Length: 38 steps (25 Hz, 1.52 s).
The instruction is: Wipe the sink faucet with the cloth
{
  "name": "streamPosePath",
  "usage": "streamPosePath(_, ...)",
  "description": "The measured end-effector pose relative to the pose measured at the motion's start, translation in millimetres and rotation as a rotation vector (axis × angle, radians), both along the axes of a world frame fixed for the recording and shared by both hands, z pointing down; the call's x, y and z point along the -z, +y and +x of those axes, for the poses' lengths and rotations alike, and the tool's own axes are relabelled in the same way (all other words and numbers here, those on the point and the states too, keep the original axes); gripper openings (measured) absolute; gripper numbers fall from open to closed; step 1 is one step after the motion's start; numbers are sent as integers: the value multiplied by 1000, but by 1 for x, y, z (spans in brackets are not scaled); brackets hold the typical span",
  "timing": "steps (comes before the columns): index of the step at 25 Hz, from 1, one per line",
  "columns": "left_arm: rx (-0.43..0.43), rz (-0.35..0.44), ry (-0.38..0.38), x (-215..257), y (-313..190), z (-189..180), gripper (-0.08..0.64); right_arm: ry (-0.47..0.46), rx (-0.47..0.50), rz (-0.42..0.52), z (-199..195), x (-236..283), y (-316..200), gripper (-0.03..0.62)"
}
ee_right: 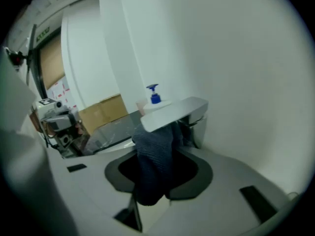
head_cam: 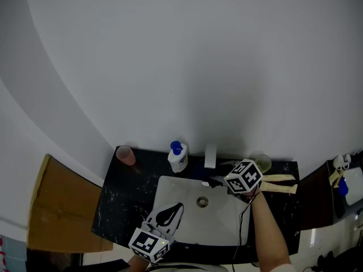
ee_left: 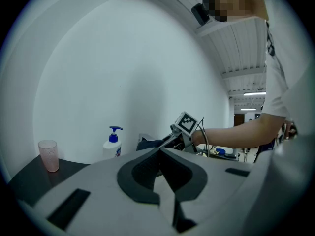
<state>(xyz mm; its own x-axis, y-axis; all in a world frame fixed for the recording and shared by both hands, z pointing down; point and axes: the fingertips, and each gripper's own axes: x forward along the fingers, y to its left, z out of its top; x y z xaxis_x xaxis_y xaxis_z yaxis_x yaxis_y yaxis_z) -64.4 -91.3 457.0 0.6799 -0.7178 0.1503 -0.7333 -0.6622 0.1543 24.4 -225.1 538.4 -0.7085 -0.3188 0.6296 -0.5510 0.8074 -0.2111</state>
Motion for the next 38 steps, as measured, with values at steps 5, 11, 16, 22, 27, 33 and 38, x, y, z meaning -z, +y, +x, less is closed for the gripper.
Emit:
streamPosePath(5, 11, -2, -6, -1, 2, -5, 2, 17, -198, 41, 46, -5, -20, 126)
streamPosePath(11, 23, -16, -1, -6, 3, -12, 2, -81, -66, 13, 44, 9, 30, 126)
streamPosePath(16, 11, -8, 3, -2, 1, -4, 2, 44, 98, 1, 1, 5, 37, 126)
streamPosePath(22, 19, -5, 3, -1, 3, -6, 2, 44, -12, -15, -8, 0, -8, 126)
streamPosePath(27, 38, -9, 0, -3, 4, -16, 2, -32, -228, 34, 23, 0, -30, 126)
streamPosePath(33, 54, -18, 0, 0, 4, -21, 2, -83, -395, 47, 64, -6, -17, 126)
streamPosePath(38, 37, -18, 7, -5, 5, -17, 2, -65, -357, 34, 67, -4, 3, 126)
